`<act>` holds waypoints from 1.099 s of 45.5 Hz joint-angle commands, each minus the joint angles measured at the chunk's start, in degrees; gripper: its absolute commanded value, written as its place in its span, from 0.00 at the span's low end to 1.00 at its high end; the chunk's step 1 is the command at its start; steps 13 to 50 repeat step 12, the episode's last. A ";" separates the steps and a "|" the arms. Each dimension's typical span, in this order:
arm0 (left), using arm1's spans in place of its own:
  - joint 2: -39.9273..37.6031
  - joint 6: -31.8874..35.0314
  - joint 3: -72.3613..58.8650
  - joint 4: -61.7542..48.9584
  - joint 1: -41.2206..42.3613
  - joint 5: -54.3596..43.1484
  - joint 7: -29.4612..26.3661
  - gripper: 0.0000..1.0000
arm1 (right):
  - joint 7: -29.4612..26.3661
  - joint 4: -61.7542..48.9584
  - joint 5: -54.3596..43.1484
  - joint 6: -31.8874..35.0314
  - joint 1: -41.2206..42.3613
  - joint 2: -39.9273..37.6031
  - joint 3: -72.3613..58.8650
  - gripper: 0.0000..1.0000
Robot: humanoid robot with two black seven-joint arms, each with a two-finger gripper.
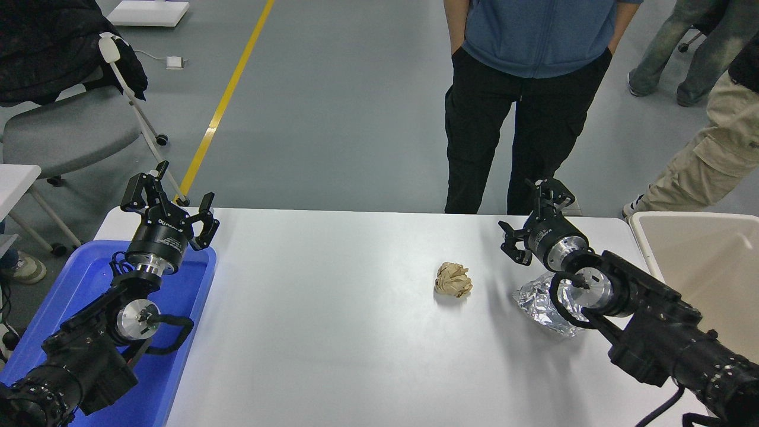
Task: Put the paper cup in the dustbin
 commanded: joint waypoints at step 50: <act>0.00 0.00 0.00 0.00 0.00 0.00 0.00 1.00 | 3.77 -1.24 0.22 0.01 -1.40 2.86 -0.01 1.00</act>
